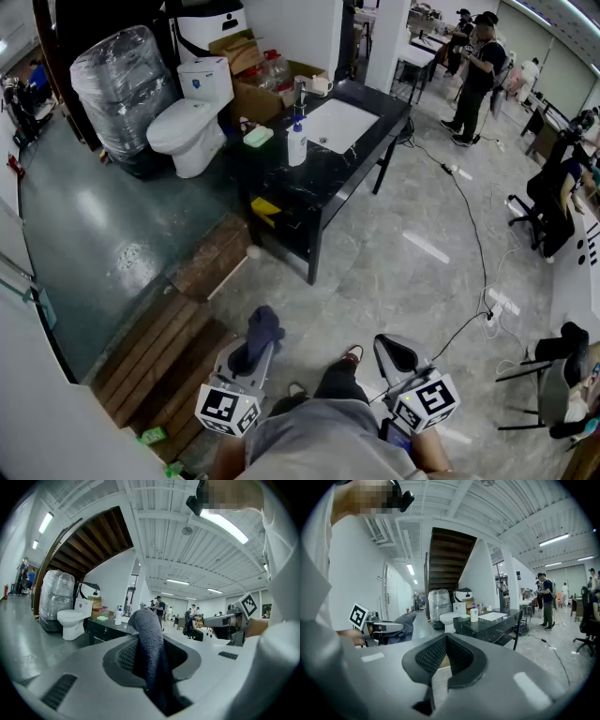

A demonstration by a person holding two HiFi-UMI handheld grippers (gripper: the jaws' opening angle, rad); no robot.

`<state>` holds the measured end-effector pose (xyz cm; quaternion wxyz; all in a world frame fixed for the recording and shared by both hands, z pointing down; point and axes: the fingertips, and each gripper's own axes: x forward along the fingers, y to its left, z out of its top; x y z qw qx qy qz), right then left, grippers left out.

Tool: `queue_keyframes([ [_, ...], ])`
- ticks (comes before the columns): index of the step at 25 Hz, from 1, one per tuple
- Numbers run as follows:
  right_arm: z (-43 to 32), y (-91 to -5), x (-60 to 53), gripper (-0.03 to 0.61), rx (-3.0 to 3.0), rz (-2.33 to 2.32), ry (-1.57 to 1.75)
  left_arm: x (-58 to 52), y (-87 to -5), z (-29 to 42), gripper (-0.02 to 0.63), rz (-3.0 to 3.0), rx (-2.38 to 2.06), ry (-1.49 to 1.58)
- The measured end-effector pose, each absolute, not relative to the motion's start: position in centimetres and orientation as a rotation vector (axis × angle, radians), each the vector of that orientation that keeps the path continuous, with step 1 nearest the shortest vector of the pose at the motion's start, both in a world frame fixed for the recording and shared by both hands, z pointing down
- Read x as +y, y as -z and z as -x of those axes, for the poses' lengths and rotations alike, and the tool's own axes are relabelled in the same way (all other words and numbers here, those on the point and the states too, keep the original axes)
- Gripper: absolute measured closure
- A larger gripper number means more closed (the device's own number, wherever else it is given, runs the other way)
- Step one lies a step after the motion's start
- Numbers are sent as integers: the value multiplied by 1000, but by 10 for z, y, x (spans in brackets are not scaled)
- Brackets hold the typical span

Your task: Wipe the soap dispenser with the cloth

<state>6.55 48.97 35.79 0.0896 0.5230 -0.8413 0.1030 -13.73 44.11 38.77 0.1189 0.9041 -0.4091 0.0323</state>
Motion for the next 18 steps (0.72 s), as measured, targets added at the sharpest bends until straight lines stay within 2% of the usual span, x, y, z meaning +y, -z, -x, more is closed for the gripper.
queue_keyframes([
  [11,-70,-368,501,580,-2489,-1506,-358,444,-387,127,525,-2629,-1165,-108],
  [18,-98,-384,490,578,-2410,-1564,-450,435,-403,109,525,-2614,-1123,-140],
])
